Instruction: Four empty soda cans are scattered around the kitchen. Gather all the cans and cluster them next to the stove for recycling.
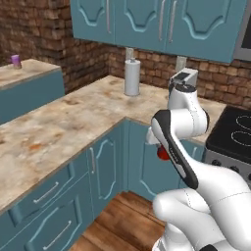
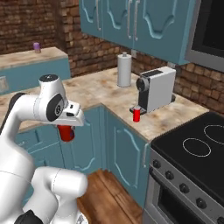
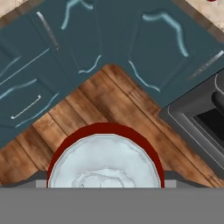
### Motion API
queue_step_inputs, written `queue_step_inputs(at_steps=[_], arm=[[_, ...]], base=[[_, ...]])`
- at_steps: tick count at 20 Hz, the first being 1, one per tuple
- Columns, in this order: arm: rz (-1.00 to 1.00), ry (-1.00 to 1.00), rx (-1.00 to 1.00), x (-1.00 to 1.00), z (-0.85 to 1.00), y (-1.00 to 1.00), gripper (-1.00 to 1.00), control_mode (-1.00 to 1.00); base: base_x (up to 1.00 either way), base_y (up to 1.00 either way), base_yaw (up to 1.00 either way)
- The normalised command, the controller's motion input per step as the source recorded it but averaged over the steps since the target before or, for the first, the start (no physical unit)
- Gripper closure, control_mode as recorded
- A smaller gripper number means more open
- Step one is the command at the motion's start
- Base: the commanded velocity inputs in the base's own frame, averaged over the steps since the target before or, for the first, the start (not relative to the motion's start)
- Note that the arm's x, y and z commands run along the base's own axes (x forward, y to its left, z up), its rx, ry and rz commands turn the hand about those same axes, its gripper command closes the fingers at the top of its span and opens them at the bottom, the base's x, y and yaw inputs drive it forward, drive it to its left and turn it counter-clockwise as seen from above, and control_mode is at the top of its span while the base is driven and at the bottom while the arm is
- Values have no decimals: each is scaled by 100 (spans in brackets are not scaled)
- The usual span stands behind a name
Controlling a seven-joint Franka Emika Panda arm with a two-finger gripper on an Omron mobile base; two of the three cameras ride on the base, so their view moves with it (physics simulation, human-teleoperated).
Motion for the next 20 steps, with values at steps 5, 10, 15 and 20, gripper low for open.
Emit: queue_step_inputs(at_steps=[5,10,15,20], arm=[[0,0,0,0,0,0,100,100],[0,0,0,0,0,0,100,100],[0,0,0,0,0,0,100,100],[0,0,0,0,0,0,100,100]], base=[[31,-3,-34],[37,0,-33],[38,0,-32],[45,0,-30]])
